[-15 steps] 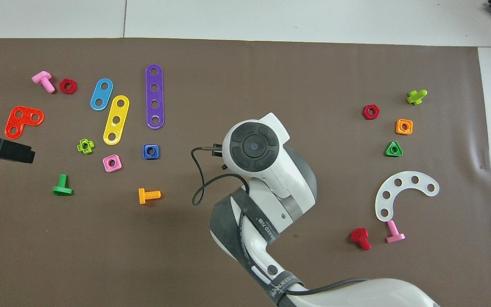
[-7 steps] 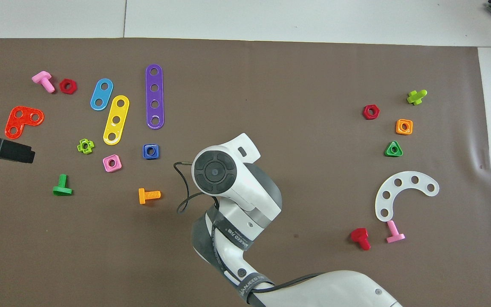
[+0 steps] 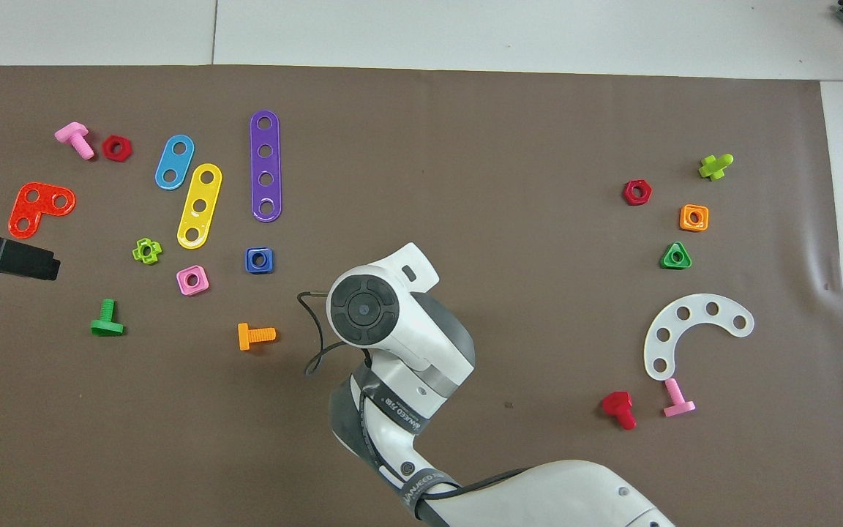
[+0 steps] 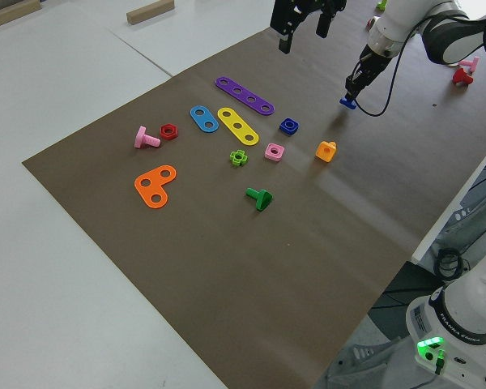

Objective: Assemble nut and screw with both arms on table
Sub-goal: 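Set the blue bolt upright, open and withdraw the right gripper, then reach the left gripper over the blue square nut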

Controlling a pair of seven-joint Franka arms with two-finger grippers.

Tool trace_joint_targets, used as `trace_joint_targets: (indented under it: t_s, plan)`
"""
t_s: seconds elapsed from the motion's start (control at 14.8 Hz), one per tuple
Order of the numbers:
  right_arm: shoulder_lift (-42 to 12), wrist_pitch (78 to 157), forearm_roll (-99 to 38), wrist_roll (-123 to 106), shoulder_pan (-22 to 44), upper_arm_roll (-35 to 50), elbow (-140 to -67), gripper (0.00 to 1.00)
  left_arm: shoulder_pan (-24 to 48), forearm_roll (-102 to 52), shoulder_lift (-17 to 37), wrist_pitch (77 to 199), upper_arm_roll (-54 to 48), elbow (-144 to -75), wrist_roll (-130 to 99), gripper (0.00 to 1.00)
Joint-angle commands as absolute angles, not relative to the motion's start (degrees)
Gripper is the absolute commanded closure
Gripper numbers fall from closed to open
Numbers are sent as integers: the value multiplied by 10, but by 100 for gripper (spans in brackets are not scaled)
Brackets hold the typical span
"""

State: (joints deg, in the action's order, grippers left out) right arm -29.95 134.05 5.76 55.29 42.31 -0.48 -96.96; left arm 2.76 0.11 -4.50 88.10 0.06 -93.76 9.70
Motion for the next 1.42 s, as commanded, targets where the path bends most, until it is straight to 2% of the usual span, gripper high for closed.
trace_joint_targets:
  t_s: [0.0,0.2,0.41,0.61,1.02,1.35]
  plan:
    - [-290,1354,66,579,422,-5,-985,0,24,-10,-56,876,1,-946,103,0]
    - [-236,1320,64,582,402,-11,-984,0,24,-10,-56,876,-1,-946,103,0]
    - [-168,1261,64,549,344,-10,-985,0,24,-10,-56,877,1,-946,103,0]
    - [-125,1215,63,491,290,-10,-985,0,24,-10,-56,875,1,-946,101,0]
    - [-19,1101,13,259,125,-9,-983,0,27,-9,-53,913,-1,-947,86,0]
    - [16,968,12,110,31,-11,-969,0,33,-8,-56,953,-25,-987,76,0]
